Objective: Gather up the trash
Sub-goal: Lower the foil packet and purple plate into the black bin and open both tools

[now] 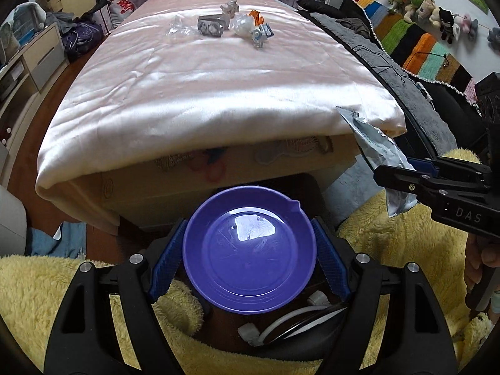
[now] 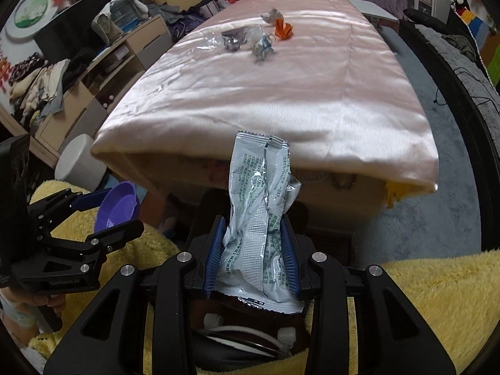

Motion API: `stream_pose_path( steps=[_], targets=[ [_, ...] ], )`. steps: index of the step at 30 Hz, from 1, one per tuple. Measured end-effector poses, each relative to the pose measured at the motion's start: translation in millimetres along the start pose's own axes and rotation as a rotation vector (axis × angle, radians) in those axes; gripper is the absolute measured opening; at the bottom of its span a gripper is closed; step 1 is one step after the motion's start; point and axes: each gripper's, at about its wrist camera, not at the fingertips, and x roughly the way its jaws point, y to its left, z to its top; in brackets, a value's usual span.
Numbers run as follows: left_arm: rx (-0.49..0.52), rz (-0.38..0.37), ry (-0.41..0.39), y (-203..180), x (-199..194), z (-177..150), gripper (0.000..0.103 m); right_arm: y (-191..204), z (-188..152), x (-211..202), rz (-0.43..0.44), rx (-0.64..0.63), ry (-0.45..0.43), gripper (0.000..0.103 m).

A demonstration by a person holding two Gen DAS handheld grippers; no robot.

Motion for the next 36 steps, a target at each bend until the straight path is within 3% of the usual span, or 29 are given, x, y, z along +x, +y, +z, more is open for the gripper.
stream_pose_path(
  steps=[16, 23, 30, 36],
  targets=[
    [-0.008, -0.014, 0.112, -3, 42, -22, 0.075, -4, -25, 56, 0.007, 0.021, 0.152, 0.036],
    [-0.009, -0.049, 0.187, -1, 66, -21, 0.075, -6, -18, 72, -0.010, 0.027, 0.178, 0.037],
    [-0.006, -0.070, 0.230, -5, 83, -23, 0.075, -6, -13, 82, -0.003, 0.038, 0.197, 0.041],
    [-0.003, -0.073, 0.247, -4, 88, -23, 0.078, -6, -13, 86, -0.001, 0.050, 0.207, 0.053]
  ],
)
